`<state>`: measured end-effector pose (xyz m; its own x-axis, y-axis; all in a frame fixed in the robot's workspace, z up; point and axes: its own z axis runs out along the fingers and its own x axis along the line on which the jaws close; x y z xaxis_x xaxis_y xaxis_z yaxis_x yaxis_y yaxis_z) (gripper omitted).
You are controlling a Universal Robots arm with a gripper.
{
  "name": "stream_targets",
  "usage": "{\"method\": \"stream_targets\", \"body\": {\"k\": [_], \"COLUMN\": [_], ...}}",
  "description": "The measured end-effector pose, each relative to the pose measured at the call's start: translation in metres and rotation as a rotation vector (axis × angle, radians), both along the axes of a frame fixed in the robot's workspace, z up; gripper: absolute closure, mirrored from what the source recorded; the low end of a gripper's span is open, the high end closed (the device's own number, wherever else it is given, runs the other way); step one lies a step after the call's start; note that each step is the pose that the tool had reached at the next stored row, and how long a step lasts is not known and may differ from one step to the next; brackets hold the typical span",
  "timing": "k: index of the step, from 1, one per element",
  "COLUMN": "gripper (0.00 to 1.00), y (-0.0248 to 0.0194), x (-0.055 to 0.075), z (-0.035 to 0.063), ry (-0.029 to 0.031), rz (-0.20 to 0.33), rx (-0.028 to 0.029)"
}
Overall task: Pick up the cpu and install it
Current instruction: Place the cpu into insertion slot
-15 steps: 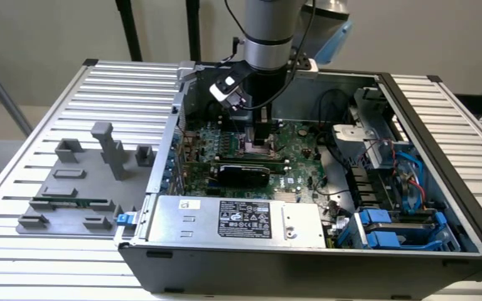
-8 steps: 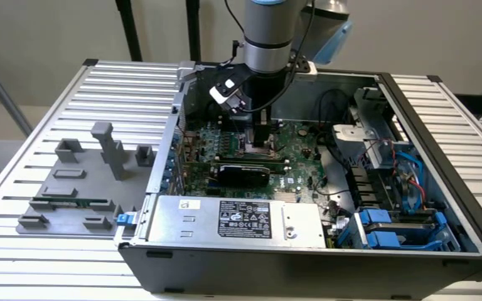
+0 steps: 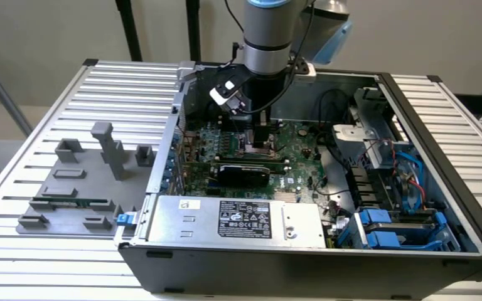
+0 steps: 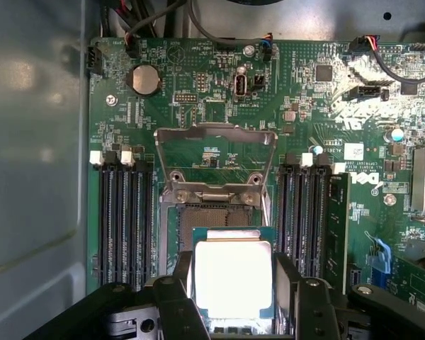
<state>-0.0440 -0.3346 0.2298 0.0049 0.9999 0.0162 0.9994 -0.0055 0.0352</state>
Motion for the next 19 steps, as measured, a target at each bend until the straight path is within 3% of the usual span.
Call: {"method": "stream_targets", "body": {"k": [19], "gripper": [0.45], "y": [0.0064], "x": [0.0002], "z": [-0.0081], "ry": [0.0002], "rz": [0.0], "rx": [-0.0001]}}
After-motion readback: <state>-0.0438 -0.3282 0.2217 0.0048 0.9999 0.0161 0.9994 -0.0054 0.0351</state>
